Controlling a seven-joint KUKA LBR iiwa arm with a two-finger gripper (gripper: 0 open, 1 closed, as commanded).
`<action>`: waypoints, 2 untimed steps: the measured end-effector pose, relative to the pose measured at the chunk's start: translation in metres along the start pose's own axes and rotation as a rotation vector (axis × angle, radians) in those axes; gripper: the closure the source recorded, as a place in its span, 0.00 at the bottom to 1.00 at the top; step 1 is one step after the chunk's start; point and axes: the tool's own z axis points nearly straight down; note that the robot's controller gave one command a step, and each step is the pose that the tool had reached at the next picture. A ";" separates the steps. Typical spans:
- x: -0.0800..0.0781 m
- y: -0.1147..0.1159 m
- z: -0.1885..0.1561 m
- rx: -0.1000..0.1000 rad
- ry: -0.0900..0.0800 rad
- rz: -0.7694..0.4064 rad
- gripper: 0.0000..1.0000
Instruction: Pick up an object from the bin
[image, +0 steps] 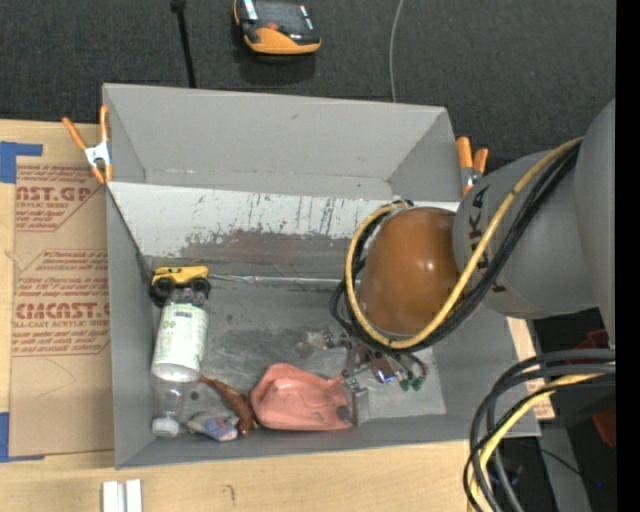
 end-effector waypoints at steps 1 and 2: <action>-0.009 0.031 0.014 0.001 0.006 -0.083 1.00; -0.010 0.031 0.014 0.001 0.001 -0.084 0.00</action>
Offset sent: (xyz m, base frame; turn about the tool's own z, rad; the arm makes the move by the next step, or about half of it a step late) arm 0.0000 0.0000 0.0000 0.0000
